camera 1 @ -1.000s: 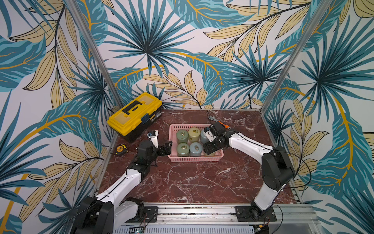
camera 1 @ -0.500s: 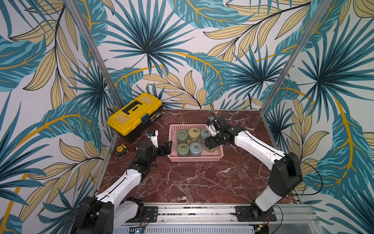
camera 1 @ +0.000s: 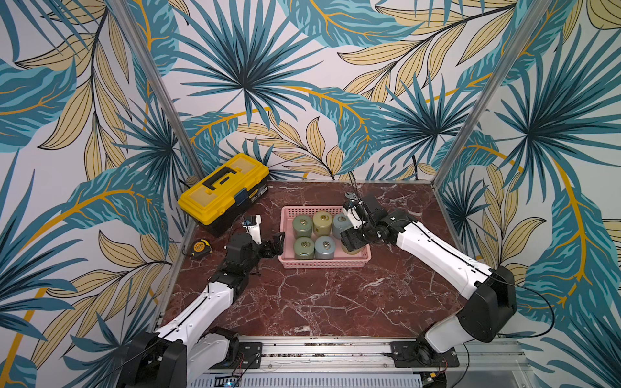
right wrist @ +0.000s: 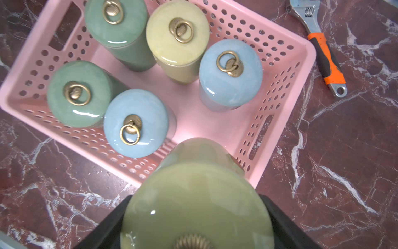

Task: Take the tea canister out of the basket
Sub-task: Pick up the tea canister from the basket, then place the tea canister at the center of the board.

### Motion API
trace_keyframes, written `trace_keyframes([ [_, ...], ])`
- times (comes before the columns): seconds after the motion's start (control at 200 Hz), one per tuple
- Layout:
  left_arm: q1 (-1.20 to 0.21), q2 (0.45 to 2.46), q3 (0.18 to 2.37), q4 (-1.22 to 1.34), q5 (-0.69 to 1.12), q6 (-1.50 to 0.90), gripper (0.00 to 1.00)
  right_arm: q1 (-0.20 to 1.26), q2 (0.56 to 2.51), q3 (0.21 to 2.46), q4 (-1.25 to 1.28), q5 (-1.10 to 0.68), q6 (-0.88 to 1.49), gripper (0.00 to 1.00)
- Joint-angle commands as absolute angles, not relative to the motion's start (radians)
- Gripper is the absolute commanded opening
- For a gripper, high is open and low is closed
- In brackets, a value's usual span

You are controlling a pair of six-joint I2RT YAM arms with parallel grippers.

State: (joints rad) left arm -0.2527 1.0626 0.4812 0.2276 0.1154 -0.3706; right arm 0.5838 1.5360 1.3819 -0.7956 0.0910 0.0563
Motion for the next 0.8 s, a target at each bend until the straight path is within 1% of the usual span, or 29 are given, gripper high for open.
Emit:
trace_keyframes([
  [0.0,-0.25,1.043,0.468,0.231,0.109,-0.367,1.0,0.618,1.454,1.355,-0.779,0.124,0.107,0.46],
  [0.446,-0.25,1.026,0.463,0.224,0.102,-0.364,1.0,0.798,1.316,1.212,-0.793,0.198,0.248,0.45],
  [0.461,-0.25,1.025,0.463,0.224,0.102,-0.364,1.0,0.828,1.314,1.207,-0.793,0.202,0.254,0.45],
  [0.506,-0.251,1.023,0.463,0.224,0.101,-0.364,1.0,0.858,1.306,1.196,-0.796,0.211,0.27,0.45],
  [0.796,-0.25,1.019,0.463,0.222,0.096,-0.362,1.0,1.001,1.277,1.154,-0.803,0.266,0.384,0.44],
])
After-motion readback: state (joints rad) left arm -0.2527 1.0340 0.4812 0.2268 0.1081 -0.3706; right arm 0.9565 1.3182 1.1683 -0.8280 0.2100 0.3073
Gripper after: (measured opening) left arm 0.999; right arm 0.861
